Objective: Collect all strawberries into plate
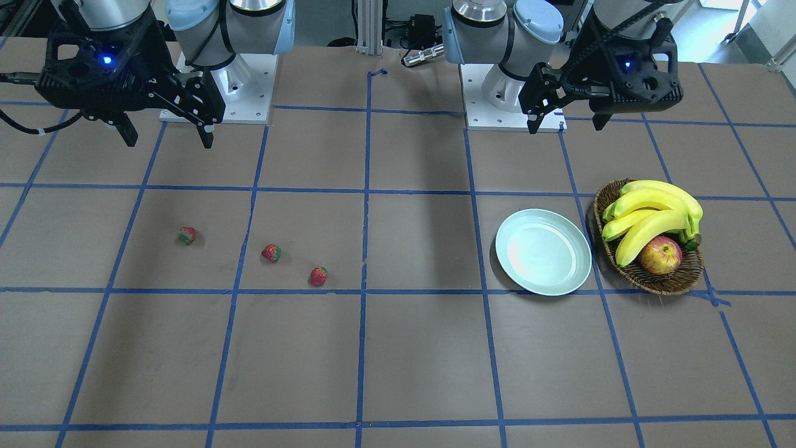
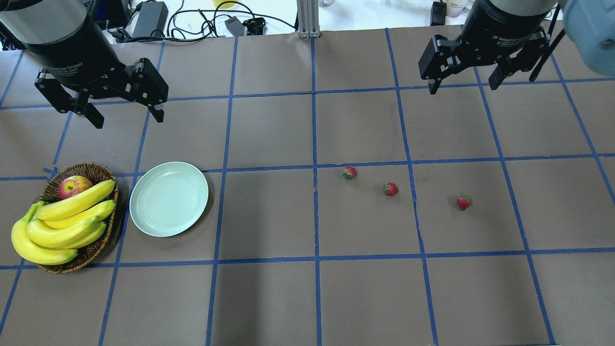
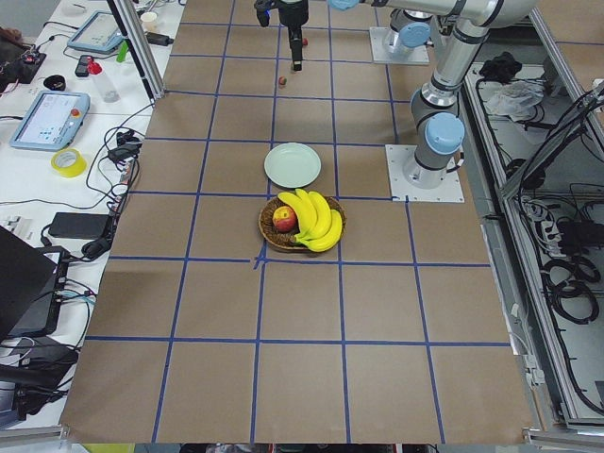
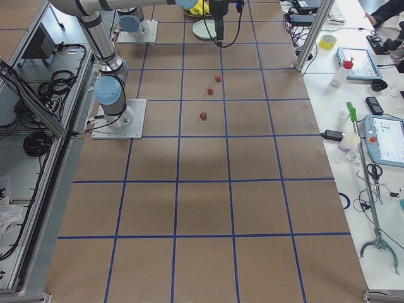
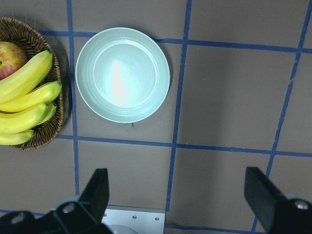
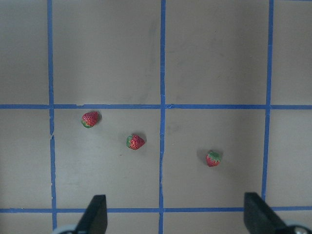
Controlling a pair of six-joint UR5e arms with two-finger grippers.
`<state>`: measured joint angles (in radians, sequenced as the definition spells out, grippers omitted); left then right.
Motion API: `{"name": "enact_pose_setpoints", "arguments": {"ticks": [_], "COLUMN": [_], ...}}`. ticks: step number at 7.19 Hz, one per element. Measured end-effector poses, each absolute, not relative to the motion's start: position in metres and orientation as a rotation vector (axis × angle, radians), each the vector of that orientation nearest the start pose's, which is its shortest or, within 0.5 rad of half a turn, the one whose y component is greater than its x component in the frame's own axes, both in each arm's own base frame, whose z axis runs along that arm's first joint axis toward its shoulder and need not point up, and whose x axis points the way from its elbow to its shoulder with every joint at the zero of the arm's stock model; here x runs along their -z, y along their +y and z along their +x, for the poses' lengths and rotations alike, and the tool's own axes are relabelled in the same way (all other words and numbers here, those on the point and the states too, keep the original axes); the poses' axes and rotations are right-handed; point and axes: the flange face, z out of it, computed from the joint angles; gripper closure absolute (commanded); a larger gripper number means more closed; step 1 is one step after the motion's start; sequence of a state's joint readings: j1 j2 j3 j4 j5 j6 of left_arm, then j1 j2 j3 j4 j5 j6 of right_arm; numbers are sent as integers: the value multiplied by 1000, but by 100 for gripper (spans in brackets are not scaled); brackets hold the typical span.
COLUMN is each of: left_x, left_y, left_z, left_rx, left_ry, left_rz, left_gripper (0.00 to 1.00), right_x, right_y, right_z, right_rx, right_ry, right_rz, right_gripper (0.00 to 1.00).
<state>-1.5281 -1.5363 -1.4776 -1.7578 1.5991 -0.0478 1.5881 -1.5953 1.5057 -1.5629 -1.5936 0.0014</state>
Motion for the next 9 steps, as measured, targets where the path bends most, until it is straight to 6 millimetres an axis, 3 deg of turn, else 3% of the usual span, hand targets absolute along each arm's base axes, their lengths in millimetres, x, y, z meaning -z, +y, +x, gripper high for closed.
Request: {"name": "enact_pose_setpoints", "arguments": {"ticks": [4, 9], "left_x": [-515, -518], "left_y": [-476, -472], "left_z": [-113, -113], "left_rx": [-33, -5], "left_ry": [3118, 3121], "left_rz": [-151, -154], "left_gripper": [0, 0], "right_x": [-531, -531], "right_y": [-486, -486], "right_z": [138, 138], "right_rx": [126, 104], "right_ry": [3168, 3172], "right_rz": [-20, -17], "right_gripper": [0, 0]}}
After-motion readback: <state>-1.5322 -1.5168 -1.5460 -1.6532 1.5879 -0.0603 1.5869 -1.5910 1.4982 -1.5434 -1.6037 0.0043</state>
